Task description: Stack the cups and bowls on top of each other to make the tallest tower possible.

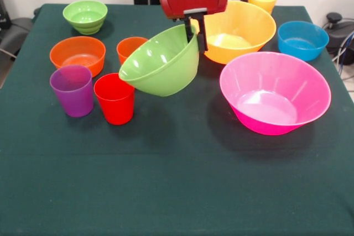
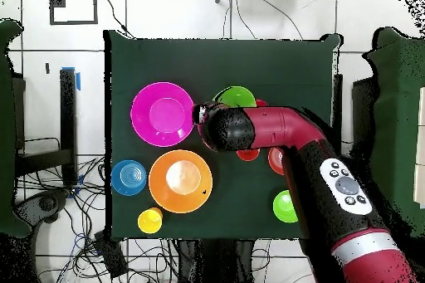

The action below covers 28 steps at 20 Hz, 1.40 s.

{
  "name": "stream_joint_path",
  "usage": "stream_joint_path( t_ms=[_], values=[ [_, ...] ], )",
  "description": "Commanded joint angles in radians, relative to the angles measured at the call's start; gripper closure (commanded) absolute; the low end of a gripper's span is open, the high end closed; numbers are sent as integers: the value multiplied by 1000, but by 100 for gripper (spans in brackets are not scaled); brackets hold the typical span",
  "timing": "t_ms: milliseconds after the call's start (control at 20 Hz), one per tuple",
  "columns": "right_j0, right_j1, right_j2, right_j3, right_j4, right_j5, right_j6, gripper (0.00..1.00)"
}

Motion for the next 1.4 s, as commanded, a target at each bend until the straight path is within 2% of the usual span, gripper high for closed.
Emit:
stream_joint_path(
  t_ms=[50,1400],
  values=[
    [34,45,22,37,-82,-49,-39,100],
    [55,184,9,-85,-133,-145,-71,100]
  ],
)
